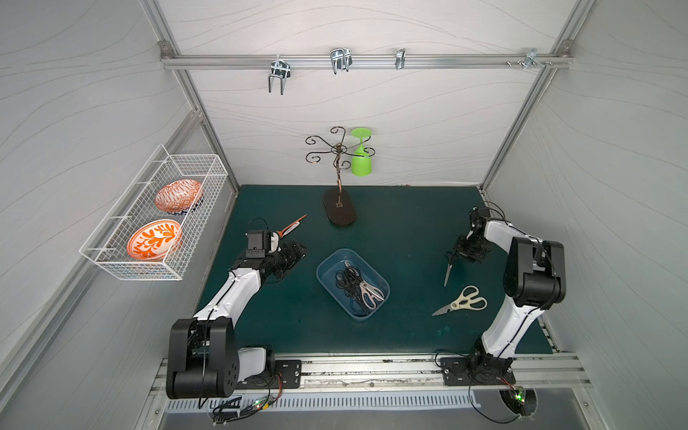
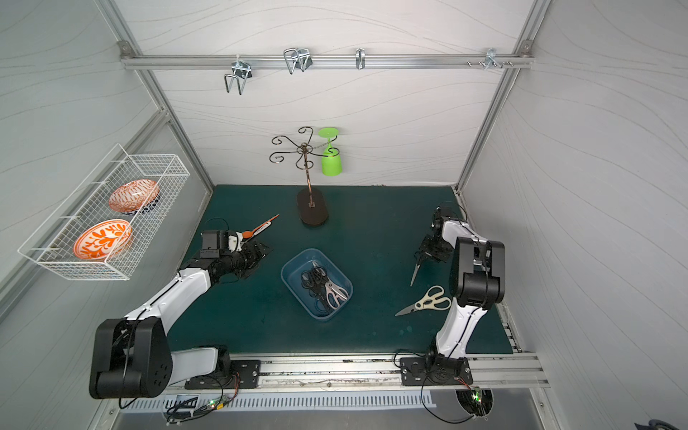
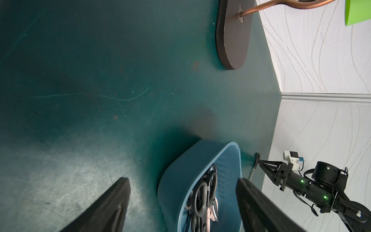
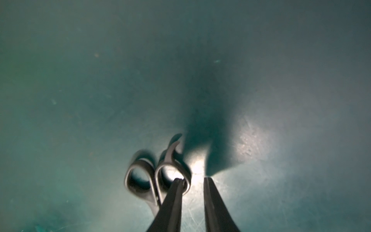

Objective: Put the scissors into the storage box
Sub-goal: Pick up the scissors from the center of the board.

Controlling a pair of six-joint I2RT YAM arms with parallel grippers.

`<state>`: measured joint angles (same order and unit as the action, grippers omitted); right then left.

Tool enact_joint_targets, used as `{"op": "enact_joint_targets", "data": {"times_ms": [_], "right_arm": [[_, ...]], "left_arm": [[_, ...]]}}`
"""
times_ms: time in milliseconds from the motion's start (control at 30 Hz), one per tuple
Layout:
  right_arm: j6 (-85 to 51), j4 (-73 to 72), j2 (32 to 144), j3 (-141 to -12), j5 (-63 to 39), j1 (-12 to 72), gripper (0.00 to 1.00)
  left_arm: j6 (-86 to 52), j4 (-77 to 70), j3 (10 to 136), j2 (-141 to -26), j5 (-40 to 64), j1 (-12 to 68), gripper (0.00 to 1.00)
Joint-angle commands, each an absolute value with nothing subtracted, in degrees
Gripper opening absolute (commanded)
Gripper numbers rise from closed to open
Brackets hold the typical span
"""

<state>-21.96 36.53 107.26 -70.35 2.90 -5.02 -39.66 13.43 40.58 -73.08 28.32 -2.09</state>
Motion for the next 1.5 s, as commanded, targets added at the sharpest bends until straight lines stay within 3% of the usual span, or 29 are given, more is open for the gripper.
{"op": "enact_joint_targets", "data": {"times_ms": [0, 500, 700, 933, 1467], "right_arm": [[-21.5, 36.1, 108.4, -70.7, 2.4, -5.3, 0.24], [-21.6, 36.0, 111.7, -71.0, 1.8, -5.3, 0.23], [-21.6, 35.9, 112.1, -70.8, 1.9, -5.2, 0.09], [-21.3, 36.6, 111.6, -71.5, 2.0, -5.2, 0.00], [-18.8, 45.2, 95.7, -74.7, 1.5, 2.7, 0.00]], "left_arm": [[-39.5, 12.1, 41.0, -73.6, 28.5, -1.8, 0.87], [-39.4, 12.4, 41.0, -73.7, 28.3, -1.8, 0.87], [-39.4, 12.4, 41.0, -73.7, 28.3, -1.8, 0.87], [-39.3, 12.5, 41.0, -73.8, 28.2, -1.8, 0.87], [-39.7, 12.2, 41.0, -73.5, 29.0, -1.8, 0.87]]}}
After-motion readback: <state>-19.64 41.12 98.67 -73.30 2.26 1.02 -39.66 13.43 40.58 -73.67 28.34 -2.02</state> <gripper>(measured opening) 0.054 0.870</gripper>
